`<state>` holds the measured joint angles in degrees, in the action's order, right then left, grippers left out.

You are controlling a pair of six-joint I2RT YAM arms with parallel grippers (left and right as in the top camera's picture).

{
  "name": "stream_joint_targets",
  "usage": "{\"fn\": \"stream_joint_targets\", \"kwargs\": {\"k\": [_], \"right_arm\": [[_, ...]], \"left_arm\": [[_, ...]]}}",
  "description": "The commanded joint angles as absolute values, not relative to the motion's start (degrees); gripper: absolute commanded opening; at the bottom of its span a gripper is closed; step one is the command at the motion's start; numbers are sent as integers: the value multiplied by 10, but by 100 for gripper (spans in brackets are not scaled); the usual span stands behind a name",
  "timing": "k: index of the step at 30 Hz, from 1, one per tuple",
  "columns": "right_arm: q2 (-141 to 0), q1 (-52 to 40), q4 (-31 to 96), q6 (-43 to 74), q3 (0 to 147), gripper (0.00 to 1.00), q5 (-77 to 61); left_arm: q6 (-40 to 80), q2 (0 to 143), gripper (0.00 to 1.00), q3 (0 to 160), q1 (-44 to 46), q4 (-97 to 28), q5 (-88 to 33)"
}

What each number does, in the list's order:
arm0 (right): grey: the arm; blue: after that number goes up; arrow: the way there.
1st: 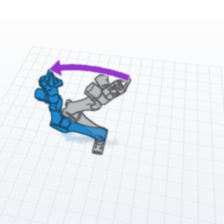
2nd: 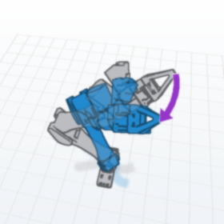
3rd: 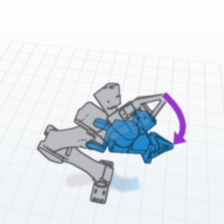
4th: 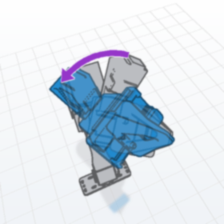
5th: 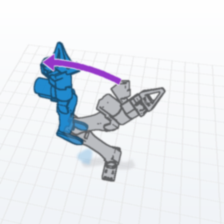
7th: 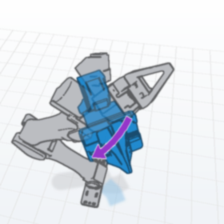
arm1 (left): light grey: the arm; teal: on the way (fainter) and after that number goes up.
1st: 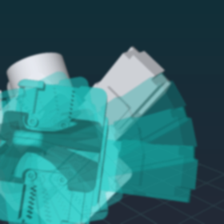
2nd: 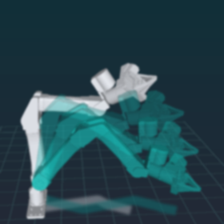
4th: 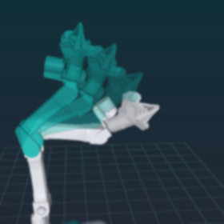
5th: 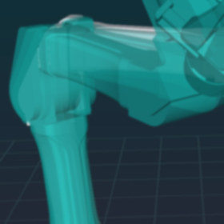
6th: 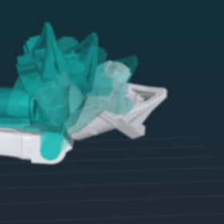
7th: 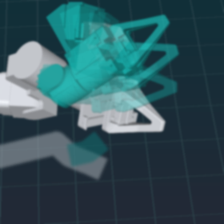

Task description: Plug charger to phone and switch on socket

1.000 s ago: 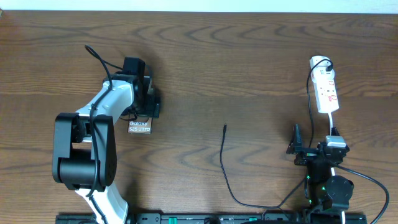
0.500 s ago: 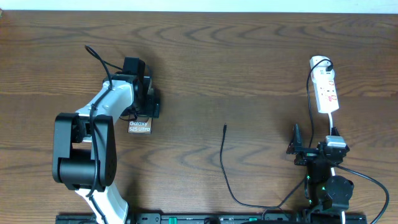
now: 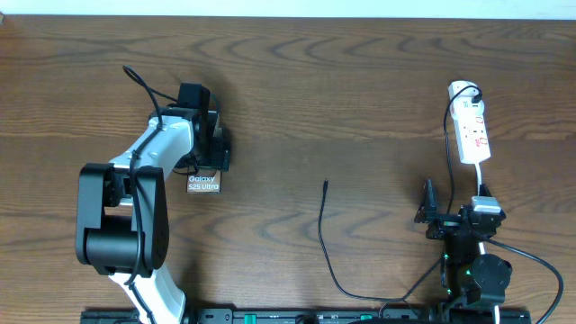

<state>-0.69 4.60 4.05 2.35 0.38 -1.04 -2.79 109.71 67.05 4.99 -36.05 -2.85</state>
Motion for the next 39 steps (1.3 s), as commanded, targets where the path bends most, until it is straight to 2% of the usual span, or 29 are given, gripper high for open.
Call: {"fn": "stream_joint_targets", "kwargs": {"k": [1,18,20,39], "right_arm": [[-4,50,43,19,3,99,-8],[-4,50,43,19,3,99,-8],[-4,49,43,19,3,99,-8],[-4,50,43,19,3,99,-8]], "left_arm": [[-25,1116,80,649,48,-372,-8],[-25,1116,80,649,48,-372,-8],[-25,1116,75,649,48,-372,-8],[-25,1116,75,649,48,-372,-8]]}}
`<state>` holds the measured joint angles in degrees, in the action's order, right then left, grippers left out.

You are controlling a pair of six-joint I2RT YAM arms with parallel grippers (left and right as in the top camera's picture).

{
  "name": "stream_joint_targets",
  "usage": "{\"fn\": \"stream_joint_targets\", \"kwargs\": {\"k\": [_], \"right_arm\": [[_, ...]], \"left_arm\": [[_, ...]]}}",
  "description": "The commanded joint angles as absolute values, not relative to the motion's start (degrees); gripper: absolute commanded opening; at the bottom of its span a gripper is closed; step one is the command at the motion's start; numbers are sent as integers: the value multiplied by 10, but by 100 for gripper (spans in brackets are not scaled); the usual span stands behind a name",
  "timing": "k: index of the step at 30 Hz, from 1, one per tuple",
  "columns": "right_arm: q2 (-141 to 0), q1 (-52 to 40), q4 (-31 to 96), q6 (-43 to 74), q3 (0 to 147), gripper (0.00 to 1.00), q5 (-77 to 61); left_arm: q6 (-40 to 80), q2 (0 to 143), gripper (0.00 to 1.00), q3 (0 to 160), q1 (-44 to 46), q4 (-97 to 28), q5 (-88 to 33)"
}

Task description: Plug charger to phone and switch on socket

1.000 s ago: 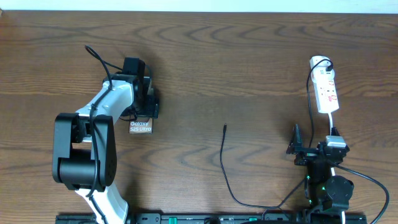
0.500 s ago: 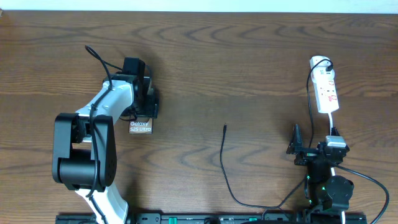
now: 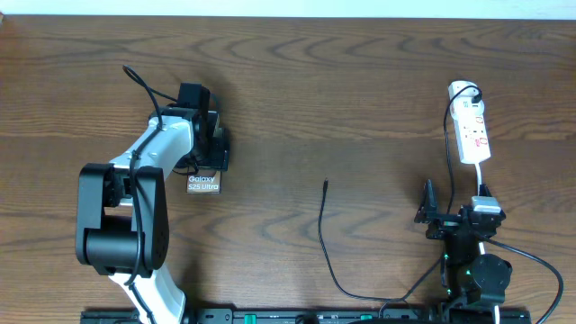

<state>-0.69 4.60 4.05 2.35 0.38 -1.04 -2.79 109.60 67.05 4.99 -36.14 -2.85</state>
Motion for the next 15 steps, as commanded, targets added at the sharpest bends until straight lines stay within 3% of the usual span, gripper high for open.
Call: {"fn": "stream_joint_targets", "kwargs": {"k": [1,15], "right_arm": [[-4,49,43,19,3,99,-8],[-4,50,43,19,3,99,-8]], "left_arm": [[-25,1116,75,649,48,-372,-8],[-25,1116,70,649,48,-372,-8]]}}
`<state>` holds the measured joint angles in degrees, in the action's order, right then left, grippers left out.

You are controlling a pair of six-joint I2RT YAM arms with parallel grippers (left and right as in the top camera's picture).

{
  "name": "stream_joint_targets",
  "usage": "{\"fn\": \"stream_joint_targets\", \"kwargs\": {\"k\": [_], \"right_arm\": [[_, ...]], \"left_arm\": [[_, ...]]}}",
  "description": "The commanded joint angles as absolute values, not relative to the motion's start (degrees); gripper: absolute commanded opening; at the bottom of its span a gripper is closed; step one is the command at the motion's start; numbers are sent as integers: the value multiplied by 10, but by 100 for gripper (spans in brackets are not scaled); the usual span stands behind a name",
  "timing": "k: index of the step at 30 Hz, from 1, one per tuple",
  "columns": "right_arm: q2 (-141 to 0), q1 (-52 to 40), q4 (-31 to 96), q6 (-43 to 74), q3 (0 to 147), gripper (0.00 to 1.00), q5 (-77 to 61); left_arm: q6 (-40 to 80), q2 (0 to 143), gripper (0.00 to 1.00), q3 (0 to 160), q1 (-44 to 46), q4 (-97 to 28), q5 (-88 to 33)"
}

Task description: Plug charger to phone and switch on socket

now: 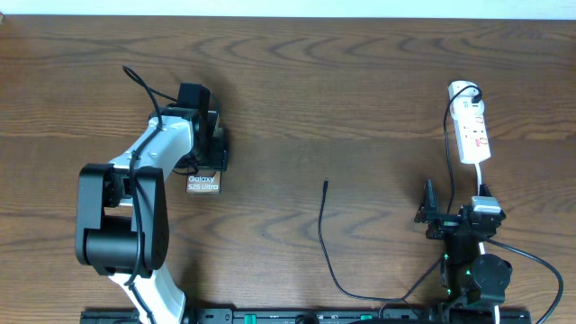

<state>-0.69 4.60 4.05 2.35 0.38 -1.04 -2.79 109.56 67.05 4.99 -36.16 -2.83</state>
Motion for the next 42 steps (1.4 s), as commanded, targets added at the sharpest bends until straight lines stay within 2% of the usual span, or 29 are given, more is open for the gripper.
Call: {"fn": "stream_joint_targets", "kwargs": {"k": [1,17,28,39,42], "right_arm": [[-4,50,43,18,3,99,-8],[-4,49,43,19,3,99,-8],[-4,49,43,19,3,99,-8],[-4,49,43,19,3,99,-8],[-4,49,43,19,3,99,-8]], "left_arm": [[-25,1116,69,649,48,-372,-8],[-25,1116,63,649,48,-372,-8],[-25,1116,41,649,48,-372,-8],[-25,1116,8,649,48,-370,-8],[-25,1116,8,649,48,-367,-8]]}}
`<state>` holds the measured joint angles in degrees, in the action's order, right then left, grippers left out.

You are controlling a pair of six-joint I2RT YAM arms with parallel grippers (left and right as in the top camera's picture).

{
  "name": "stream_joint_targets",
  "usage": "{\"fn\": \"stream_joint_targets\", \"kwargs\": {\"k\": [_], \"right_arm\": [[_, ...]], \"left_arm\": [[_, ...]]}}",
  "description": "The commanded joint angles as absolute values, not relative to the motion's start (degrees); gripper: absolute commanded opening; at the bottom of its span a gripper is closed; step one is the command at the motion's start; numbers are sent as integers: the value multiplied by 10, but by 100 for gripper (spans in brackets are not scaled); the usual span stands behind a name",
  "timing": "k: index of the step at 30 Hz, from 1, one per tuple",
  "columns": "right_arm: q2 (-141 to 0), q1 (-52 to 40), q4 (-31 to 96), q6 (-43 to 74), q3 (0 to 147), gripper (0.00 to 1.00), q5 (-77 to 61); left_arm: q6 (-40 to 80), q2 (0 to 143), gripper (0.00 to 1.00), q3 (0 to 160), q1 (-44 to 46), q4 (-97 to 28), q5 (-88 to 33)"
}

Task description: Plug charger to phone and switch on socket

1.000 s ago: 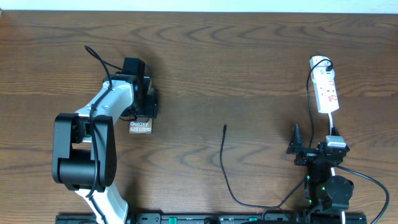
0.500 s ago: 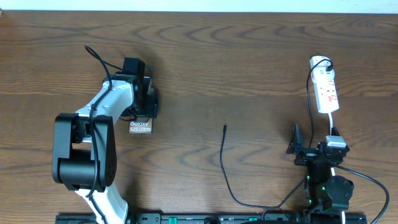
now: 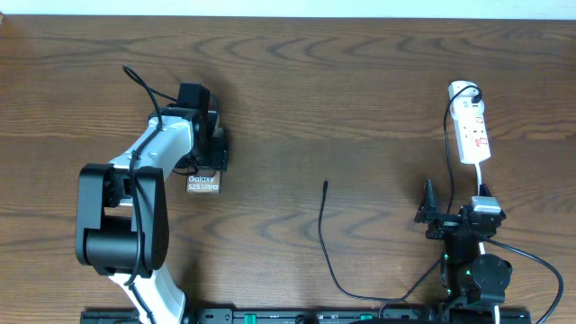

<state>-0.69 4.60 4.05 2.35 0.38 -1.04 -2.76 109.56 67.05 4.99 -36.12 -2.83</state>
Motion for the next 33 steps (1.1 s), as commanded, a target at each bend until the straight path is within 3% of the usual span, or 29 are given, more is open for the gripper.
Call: {"fn": "stream_joint_targets", "kwargs": {"k": [1,26,33], "right_arm": [[-4,49,43,18,3,99,-8],[-4,50,43,19,3,99,-8],[-4,49,43,19,3,99,-8]], "left_arm": [[-25,1116,7,649,48,-367,-8],[-25,1077,7,738,48,-393,-9],[-19,1023,7,753,48,-393,-99]]}}
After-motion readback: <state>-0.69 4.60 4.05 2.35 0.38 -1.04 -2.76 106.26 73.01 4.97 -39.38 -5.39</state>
